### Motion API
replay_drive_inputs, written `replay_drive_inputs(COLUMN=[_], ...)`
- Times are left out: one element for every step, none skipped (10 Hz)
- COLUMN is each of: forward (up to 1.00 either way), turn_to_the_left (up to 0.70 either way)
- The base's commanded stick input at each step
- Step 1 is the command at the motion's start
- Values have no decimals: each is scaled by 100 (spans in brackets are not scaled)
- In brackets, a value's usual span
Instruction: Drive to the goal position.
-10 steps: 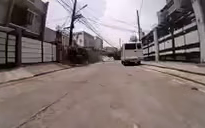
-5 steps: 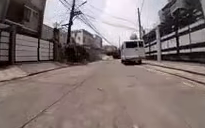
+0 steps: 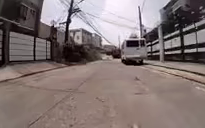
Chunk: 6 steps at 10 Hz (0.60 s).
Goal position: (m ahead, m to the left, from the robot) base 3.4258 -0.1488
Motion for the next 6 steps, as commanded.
replay_drive_inputs(forward=[85, 85, 85, 85, 85, 85], turn_to_the_left=[0, 0, 0, 0, 0, 0])
